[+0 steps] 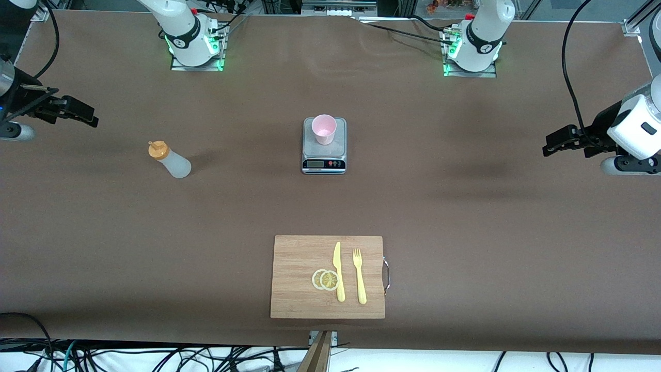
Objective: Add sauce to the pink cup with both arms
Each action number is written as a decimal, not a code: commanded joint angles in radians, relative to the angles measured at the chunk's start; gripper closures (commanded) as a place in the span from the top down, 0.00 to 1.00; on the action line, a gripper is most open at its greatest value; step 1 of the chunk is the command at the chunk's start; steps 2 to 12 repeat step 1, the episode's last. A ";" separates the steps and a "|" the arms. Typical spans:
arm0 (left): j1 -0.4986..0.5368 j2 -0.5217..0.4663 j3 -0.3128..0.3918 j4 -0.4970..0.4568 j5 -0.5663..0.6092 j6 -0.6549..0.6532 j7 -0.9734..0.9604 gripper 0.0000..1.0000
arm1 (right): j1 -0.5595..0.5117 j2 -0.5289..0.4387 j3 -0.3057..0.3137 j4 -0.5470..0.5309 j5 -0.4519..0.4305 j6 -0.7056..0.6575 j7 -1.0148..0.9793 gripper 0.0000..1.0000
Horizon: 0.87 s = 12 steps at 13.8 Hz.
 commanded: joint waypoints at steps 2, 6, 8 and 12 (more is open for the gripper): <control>0.008 0.014 -0.004 0.032 0.018 -0.022 0.021 1.00 | -0.016 0.015 0.013 0.020 0.007 -0.001 0.018 0.99; 0.008 0.014 -0.004 0.032 0.018 -0.022 0.021 1.00 | -0.016 0.015 0.013 0.020 0.007 -0.001 0.018 0.99; 0.008 0.014 -0.004 0.032 0.018 -0.022 0.021 1.00 | -0.016 0.015 0.013 0.020 0.007 -0.001 0.018 0.99; 0.008 0.014 -0.004 0.032 0.018 -0.022 0.021 1.00 | -0.016 0.015 0.013 0.020 0.007 -0.001 0.018 0.99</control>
